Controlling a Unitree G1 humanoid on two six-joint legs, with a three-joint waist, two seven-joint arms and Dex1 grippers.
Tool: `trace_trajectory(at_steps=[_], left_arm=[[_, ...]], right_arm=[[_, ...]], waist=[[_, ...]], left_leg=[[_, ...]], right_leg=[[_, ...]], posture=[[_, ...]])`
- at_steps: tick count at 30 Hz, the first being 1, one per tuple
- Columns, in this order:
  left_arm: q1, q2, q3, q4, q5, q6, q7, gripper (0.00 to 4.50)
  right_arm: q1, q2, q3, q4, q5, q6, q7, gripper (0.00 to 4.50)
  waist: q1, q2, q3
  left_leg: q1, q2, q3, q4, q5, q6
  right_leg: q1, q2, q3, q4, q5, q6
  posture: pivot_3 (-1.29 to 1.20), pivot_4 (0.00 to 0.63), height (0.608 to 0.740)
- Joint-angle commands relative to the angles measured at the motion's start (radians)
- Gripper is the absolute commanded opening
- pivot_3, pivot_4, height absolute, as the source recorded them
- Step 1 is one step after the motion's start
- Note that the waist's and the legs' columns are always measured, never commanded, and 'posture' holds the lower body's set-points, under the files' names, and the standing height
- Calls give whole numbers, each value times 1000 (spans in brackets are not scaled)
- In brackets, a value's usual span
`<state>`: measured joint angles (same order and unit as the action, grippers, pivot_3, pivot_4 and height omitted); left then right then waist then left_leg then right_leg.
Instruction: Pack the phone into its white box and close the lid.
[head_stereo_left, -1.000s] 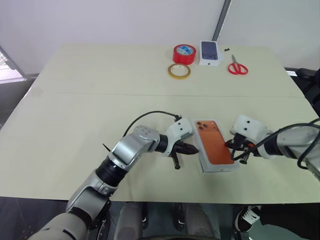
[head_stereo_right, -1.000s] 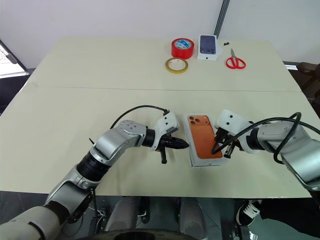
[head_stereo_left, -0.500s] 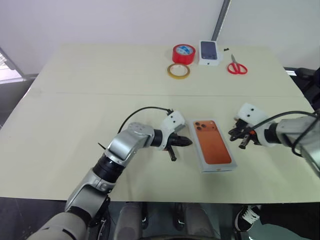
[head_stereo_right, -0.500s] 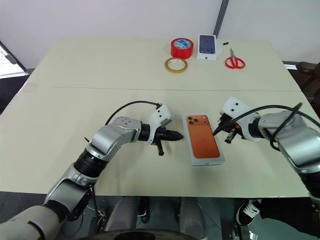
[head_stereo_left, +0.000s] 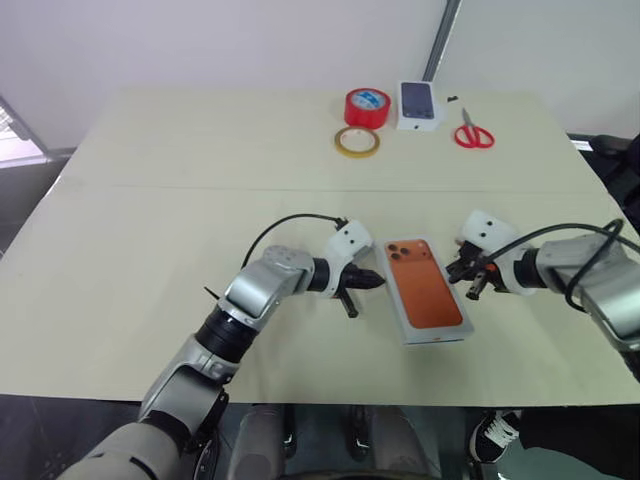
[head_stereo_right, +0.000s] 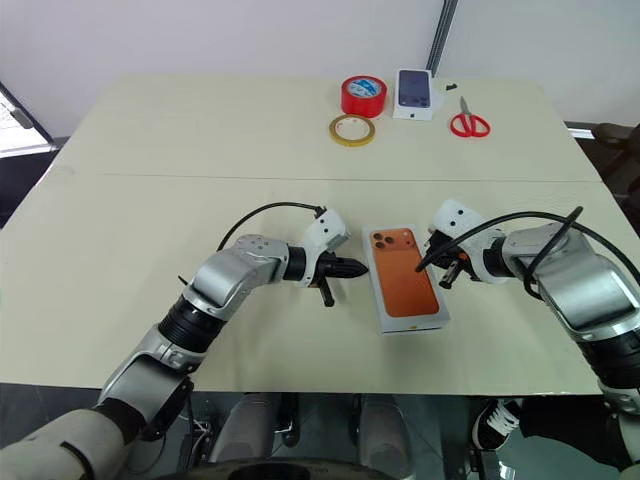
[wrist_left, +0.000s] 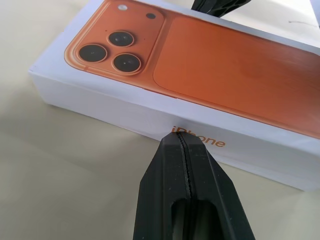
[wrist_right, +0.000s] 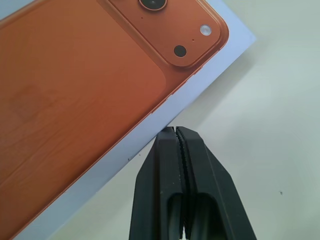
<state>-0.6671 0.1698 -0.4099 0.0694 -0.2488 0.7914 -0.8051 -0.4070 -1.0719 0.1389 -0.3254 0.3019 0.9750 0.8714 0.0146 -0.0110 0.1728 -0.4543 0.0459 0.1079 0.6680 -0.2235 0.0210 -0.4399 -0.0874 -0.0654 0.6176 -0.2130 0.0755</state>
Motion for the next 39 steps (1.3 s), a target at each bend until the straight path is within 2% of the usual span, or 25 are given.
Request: trace_trajectory(at_steps=[1, 27, 32, 36, 39], left_arm=[[-5, -18, 4, -70, -27, -25, -22, 0], [9, 23, -14, -62, 8, -22, -29, 0], [-30, 2, 113, -76, -70, -3, -14, 0], [-70, -34, 121, -57, -80, -8, -11, 0], [-91, -48, 70, -6, -36, -31, -11, 0]], right_arm=[[11, -12, -51, -81, 36, 16, 19, 50], [92, -22, -80, -96, 18, 17, 1, 50], [159, -93, -208, -136, 78, -58, 106, 50], [250, -103, -265, -189, 119, -81, 154, 50], [307, -90, -279, -241, 144, -68, 153, 50]], waist=[[0, 0, 0], [-1, 0, 0], [0, 0, 0], [3, 0, 0], [1, 0, 0]], left_leg=[[0, 0, 0, 0, 0, 0], [0, 0, 0, 0, 0, 0], [0, 0, 0, 0, 0, 0], [1, 0, -1, 0, 0, 0], [3, -1, -1, 0, 0, 0]], right_leg=[[0, 0, 0, 0, 0, 0], [0, 0, 0, 0, 0, 0], [0, 0, 0, 0, 0, 0], [2, 0, 0, 0, 0, 1], [4, 0, 0, 0, -1, 1]], posture=[[0, 150, 740], [0, 150, 740], [0, 150, 740], [0, 150, 740], [0, 150, 740]])
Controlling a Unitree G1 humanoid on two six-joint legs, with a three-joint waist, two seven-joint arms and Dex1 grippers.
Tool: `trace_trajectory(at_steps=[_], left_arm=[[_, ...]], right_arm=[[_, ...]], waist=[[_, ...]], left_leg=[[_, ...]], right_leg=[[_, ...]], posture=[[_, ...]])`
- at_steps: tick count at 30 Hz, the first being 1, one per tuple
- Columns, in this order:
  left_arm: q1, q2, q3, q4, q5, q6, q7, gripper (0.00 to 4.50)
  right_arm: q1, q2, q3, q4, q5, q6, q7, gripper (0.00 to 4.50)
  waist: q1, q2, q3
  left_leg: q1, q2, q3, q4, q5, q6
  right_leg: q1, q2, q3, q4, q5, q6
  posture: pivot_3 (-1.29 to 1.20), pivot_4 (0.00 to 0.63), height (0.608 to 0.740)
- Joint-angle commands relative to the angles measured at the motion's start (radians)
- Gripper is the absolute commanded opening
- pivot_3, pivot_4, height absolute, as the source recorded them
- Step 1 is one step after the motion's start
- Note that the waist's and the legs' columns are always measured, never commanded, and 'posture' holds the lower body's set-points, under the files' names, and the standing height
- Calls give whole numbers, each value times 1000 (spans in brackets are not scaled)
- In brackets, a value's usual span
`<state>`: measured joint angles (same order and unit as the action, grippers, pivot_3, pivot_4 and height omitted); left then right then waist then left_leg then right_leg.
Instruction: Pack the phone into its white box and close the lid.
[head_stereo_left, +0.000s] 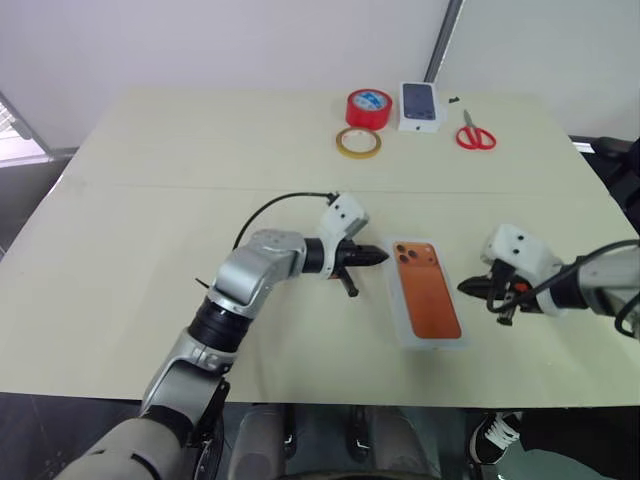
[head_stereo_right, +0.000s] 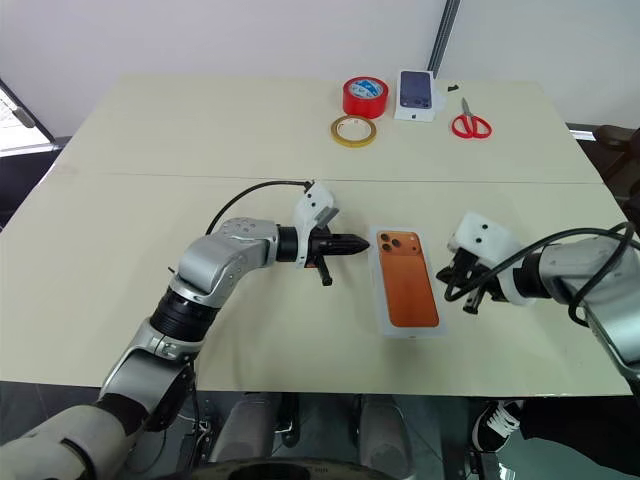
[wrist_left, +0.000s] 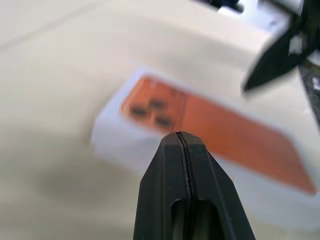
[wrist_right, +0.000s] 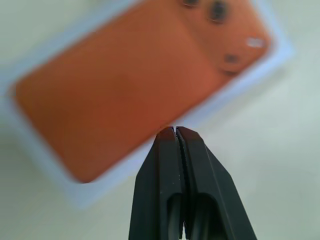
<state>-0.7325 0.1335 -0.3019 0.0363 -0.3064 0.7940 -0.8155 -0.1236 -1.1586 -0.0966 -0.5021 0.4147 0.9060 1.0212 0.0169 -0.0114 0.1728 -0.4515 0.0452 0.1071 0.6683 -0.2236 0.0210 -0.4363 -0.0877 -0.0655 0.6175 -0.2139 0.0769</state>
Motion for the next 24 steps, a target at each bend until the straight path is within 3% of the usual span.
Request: trace_trajectory(at_steps=[1, 7, 14, 20, 24], left_arm=[[-30, -13, -61, 50, 43, -48, 0, 0], [-28, -17, -169, 154, 133, -95, -3, 0], [2, -21, -165, 157, 145, -90, 12, 0], [46, -1, 32, 37, 84, -137, 111, 0], [149, 115, 214, -163, 29, -97, 153, 0]], right_arm=[[37, 5, -42, -81, 39, 16, -6, 50], [122, 32, -7, -137, 35, 48, -76, 50], [105, 37, 5, -112, 28, 44, -111, 50], [-37, 129, -80, 22, 15, -90, -166, 50], [-137, 172, -74, 188, -25, -187, -193, 50]], waist=[[-2, 0, 0], [-3, 0, 0], [-3, -1, -1], [-7, -1, 0], [-7, -1, 0]], left_leg=[[1, 0, 0, 0, 0, 0], [5, 0, 0, -1, 0, 0], [8, 2, -1, -1, -1, 0], [8, 2, 0, -1, -1, 0], [8, 2, 0, -2, -1, 0]], right_leg=[[1, 0, 0, 0, 0, 0], [4, 0, 0, 0, 0, 0], [6, 0, 0, -2, 0, 0], [6, 1, 0, -1, 0, -1], [5, 1, 0, 0, 0, 0]], posture=[[0, 150, 740], [0, 150, 740], [0, 150, 740], [0, 150, 740], [0, 150, 740]])
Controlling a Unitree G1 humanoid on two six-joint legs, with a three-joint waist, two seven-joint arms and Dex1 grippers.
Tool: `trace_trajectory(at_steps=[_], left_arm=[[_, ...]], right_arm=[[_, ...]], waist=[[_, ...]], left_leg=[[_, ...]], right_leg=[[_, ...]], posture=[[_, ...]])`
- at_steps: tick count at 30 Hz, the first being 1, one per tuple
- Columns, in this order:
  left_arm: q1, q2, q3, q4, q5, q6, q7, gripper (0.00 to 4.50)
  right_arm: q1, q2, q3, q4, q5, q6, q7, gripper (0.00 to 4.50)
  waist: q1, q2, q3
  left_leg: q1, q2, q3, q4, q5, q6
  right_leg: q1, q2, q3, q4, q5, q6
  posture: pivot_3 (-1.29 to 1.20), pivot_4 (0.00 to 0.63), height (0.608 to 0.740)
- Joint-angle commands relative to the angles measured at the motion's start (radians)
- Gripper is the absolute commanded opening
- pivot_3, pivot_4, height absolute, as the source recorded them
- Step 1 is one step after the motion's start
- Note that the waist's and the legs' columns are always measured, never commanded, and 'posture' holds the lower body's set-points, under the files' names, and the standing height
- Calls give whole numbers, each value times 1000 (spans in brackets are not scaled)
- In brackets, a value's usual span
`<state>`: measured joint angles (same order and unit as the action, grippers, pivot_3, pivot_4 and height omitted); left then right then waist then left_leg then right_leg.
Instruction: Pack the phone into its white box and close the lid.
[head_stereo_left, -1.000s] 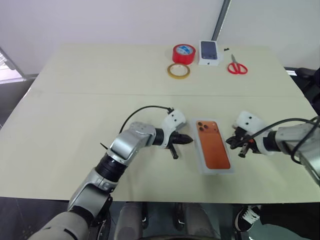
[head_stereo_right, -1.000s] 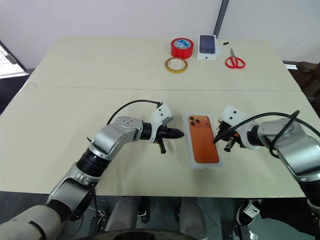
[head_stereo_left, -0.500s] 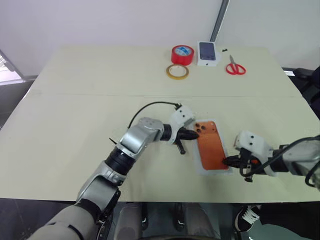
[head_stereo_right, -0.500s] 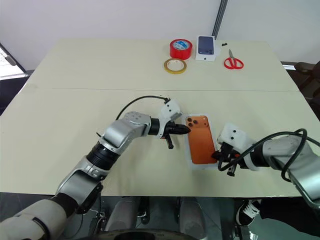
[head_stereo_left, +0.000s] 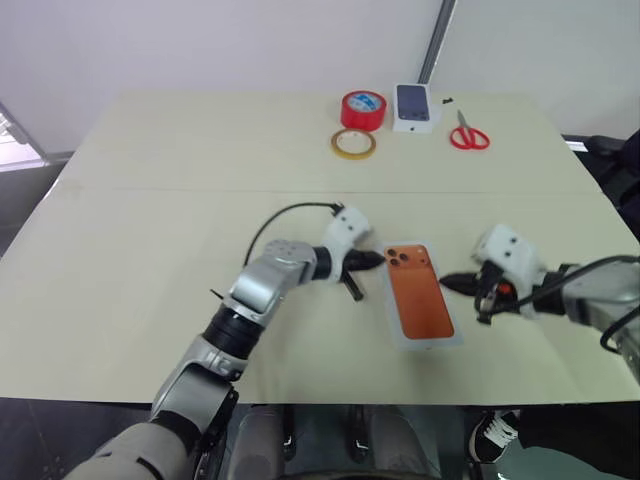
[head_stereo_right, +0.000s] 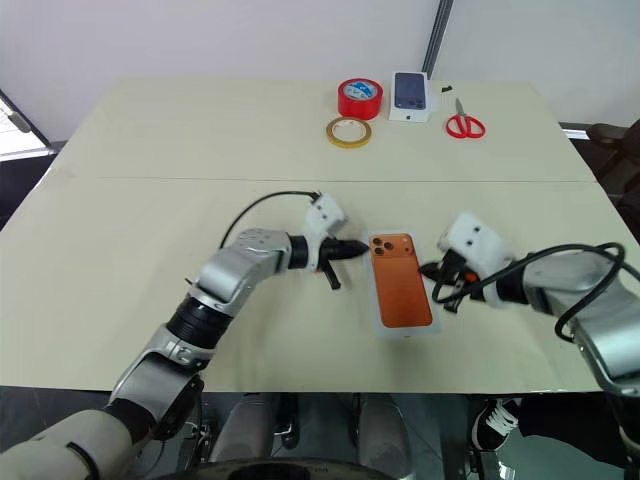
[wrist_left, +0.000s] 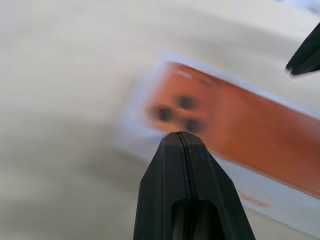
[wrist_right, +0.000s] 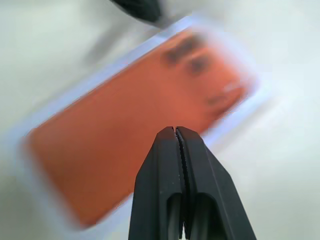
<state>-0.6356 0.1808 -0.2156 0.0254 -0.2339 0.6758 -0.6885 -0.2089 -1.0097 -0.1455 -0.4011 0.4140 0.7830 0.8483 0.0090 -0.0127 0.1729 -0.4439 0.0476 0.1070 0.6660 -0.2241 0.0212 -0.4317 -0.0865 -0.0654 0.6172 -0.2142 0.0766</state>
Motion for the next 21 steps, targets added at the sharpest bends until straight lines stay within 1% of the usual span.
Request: trace_trajectory(at_steps=[1, 5, 8, 10, 13, 16, 21], left_arm=[[76, 95, 156, -191, -51, 35, 35, 0], [208, 215, 277, -315, -66, 76, 69, 0], [266, 237, 337, -351, -87, 93, 105, 0], [346, 268, 427, -389, -109, 87, 113, 0], [424, 299, 492, -420, -119, 69, 123, 0], [480, 315, 523, -448, -126, 61, 139, 0], [489, 301, 515, -448, -135, 55, 178, 0]], right_arm=[[-75, 31, -23, 127, -31, -81, -23, 50], [-176, 86, -38, 308, -35, -163, -23, 50], [-230, 99, -27, 425, -48, -213, 4, 50], [-243, 108, -18, 467, -47, -239, 26, 50], [-254, 127, -16, 498, -38, -258, 45, 50], [-260, 144, 1, 516, -42, -272, 70, 50], [-278, 155, 25, 534, -61, -293, 90, 50]], waist=[[-2, 0, 0], [0, 1, 0], [10, 1, 0], [4, 1, 0], [1, 1, 0], [1, 1, 0], [4, 1, 0]], left_leg=[[0, 0, 0, 0, 0, 0], [1, 0, 1, 0, 0, 0], [0, 0, 1, 0, 0, 0], [0, -1, 1, 0, 0, 0], [0, 0, 2, 0, 0, 0], [1, 0, 2, 0, 0, 0], [1, 0, 2, 0, 0, 0]], right_leg=[[0, 0, 0, 0, 0, 0], [0, 0, 0, 1, 0, 0], [0, -1, 0, 0, 0, 0], [1, -2, 0, -1, 0, 0], [1, -2, 0, -2, 0, 0], [1, -2, 0, 0, 0, 0], [1, -3, 0, -1, 0, 0]], posture=[[0, 150, 740], [0, 150, 740], [0, 150, 740], [0, 150, 740], [0, 150, 740], [0, 150, 740], [0, 150, 740]])
